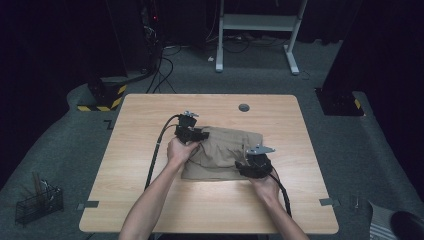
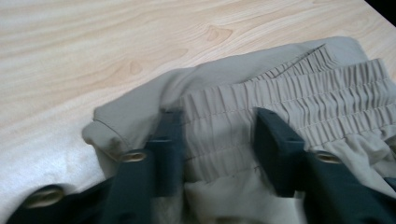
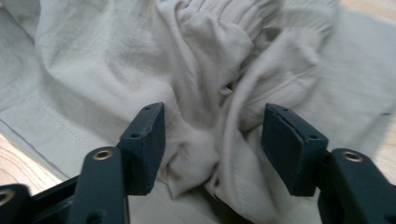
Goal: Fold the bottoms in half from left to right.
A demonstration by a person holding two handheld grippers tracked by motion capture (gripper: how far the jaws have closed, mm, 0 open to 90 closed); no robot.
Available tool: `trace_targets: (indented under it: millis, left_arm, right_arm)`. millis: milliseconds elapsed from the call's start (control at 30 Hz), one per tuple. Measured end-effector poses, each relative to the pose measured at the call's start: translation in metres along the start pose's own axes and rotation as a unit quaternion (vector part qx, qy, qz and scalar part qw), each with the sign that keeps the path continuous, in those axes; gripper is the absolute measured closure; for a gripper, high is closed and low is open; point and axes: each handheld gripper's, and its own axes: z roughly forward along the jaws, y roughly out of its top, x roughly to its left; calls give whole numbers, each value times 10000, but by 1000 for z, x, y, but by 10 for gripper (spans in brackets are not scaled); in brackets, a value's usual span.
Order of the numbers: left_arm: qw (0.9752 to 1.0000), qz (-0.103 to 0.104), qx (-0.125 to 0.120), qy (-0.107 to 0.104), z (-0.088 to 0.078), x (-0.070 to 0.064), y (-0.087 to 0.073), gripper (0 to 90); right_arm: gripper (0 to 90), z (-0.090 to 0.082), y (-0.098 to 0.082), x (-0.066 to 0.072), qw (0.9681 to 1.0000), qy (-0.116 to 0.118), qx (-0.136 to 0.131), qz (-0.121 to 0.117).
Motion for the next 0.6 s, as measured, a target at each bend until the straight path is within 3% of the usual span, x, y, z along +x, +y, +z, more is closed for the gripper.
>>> trace_targets:
  millis: [67,200,233,300,367,600]
  left_arm:
    - [9999,98,-44,-75,-3,-1,1,782]
    - [9998,213,-32,-52,-4,-4,2,860]
    - [9999,167,-35,-30,-4,-2,2,812]
    - [9999,-71,-2,78,-1,4,2,597]
    - [9998,-151,58,137,3,8,1,469]
    - [9994,-238,176,-198,13,10,-2,390]
  right_arm:
    - [361,6,-1,2,9999,-13,112,-34]
    - [353,10,-4,4,9999,-24,154,-18]
    - [353,10,-4,4,9999,-22,162,-40]
    - [353,10,-4,3,9998,-12,165,-53]
    - [353,10,-4,3,9999,-17,157,-56]
    - [352,11,-4,3,9999,-10,124,-117]
